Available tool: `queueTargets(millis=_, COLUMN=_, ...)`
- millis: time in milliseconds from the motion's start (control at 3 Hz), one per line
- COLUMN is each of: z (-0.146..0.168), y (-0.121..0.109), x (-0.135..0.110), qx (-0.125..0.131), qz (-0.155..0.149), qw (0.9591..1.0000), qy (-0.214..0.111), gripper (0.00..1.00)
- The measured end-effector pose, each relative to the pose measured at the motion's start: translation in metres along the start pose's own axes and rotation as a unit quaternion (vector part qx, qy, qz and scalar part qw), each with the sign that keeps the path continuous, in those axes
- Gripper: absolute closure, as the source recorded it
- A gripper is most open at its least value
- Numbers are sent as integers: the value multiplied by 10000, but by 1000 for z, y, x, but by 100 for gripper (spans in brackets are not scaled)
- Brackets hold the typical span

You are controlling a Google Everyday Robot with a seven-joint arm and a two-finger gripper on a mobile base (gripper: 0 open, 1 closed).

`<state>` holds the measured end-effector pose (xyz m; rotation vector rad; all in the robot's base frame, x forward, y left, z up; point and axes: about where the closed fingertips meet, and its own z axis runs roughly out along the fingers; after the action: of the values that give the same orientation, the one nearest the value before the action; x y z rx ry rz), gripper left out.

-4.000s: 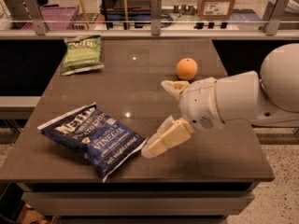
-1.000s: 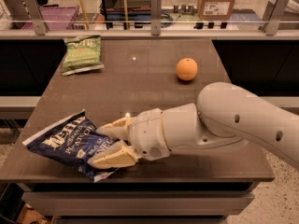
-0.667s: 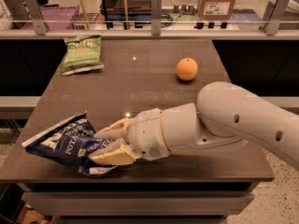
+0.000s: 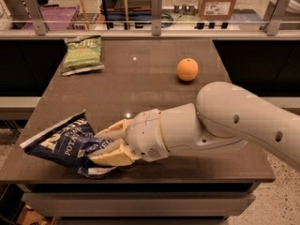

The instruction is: Move blue chip bag near orange

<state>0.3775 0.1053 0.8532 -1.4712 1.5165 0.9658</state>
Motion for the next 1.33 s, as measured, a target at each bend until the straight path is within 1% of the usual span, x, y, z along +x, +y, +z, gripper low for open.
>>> queueTargets(millis=333, z=-10, y=-7, x=-10, qx=-52, qz=-6, qw=9999, qy=89, gripper=100)
queueTargets(millis=667, z=-32, y=-21, x=-21, qx=113, qz=35, qw=9998, qy=152, gripper=100)
queueTargets(millis=1000, z=-56, y=-41, x=-28, qx=319, qz=1, qw=9995, qy=71, gripper=100)
queueTargets(millis=1333, z=-76, y=-67, x=-29, qx=597, qz=-38, qw=9982, qy=-106, gripper=100)
